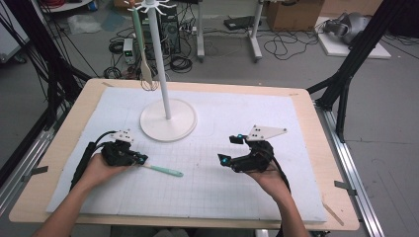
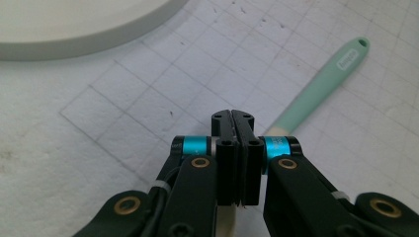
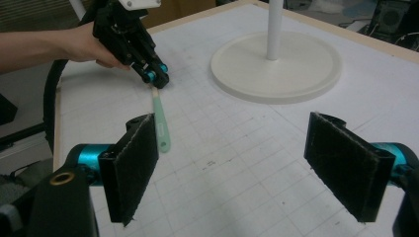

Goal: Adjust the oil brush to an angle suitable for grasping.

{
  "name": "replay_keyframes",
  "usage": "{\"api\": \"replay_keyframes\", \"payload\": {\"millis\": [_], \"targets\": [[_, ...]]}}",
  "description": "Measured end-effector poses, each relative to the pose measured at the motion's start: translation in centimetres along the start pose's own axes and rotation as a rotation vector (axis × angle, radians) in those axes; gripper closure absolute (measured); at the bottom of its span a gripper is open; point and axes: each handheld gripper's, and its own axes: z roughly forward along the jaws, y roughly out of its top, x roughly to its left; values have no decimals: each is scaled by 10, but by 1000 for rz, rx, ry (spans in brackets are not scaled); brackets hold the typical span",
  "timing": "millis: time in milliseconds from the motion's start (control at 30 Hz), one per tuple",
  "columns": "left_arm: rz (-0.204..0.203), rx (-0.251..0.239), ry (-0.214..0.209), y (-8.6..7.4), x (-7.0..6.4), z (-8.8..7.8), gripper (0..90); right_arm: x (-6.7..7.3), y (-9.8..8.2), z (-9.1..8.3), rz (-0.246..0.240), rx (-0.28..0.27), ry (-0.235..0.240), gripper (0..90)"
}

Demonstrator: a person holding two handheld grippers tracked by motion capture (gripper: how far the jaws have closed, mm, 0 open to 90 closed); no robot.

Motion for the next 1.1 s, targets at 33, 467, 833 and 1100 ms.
{"api": "replay_keyframes", "payload": {"millis": [33, 467, 833, 1100], "targets": [[1, -1, -6, -2, -1, -1, 880, 0, 0, 0, 0, 1, -1, 197], [34, 4, -43, -13, -16, -8, 878, 1, -2, 8, -1, 19, 11, 197], [51, -1, -72, -20, -27, -11, 878, 0, -4, 8, 7, 27, 8, 197], [71, -3, -77, -23, -33, -12, 876, 2, -6, 6, 2, 27, -6, 197]]}}
